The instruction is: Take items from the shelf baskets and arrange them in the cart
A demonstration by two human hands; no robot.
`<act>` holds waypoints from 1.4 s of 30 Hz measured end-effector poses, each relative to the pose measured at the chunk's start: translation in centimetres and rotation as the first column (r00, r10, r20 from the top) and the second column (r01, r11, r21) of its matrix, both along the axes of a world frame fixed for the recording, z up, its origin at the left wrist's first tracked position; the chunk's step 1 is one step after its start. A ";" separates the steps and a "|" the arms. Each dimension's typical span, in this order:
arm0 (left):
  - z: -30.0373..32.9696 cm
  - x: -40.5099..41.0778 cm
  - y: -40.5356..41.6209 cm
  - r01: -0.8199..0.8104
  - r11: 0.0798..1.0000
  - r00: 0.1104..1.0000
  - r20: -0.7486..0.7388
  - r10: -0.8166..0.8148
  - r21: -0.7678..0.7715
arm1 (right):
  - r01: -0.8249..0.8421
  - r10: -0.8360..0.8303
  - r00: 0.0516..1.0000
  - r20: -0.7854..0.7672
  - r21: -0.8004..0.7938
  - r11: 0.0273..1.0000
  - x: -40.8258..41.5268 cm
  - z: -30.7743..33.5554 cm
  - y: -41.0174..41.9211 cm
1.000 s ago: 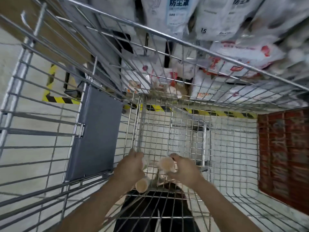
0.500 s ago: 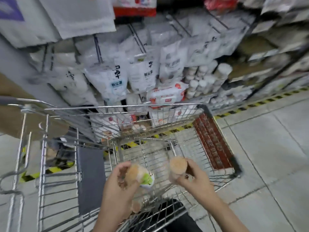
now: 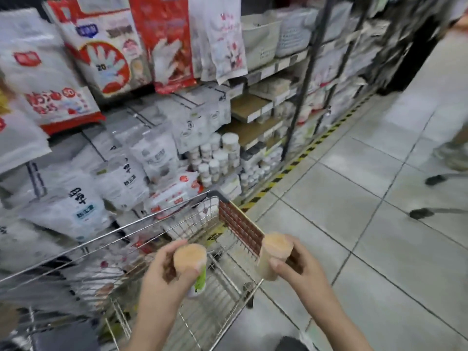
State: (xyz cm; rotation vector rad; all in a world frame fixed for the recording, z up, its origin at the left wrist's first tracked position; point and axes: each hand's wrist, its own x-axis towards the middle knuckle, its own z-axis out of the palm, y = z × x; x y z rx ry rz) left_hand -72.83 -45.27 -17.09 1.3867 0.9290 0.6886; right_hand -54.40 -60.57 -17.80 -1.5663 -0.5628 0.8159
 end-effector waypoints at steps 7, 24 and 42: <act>2.1 14.7 -5.9 0.130 0.990 0.989 0.078 -0.126 -0.047 | 0.143 -0.142 0.989 -0.039 0.030 0.989 10.8 0.4 -8.1; 5.1 42.4 -10.5 0.245 0.959 0.962 0.157 -0.223 -0.140 | 0.310 -0.319 0.947 0.050 0.127 0.942 36.7 3.4 -15.7; 7.0 76.7 2.3 0.259 0.965 0.962 0.104 -0.254 -0.039 | 0.385 -0.393 0.920 0.013 0.165 0.908 69.0 4.3 -4.9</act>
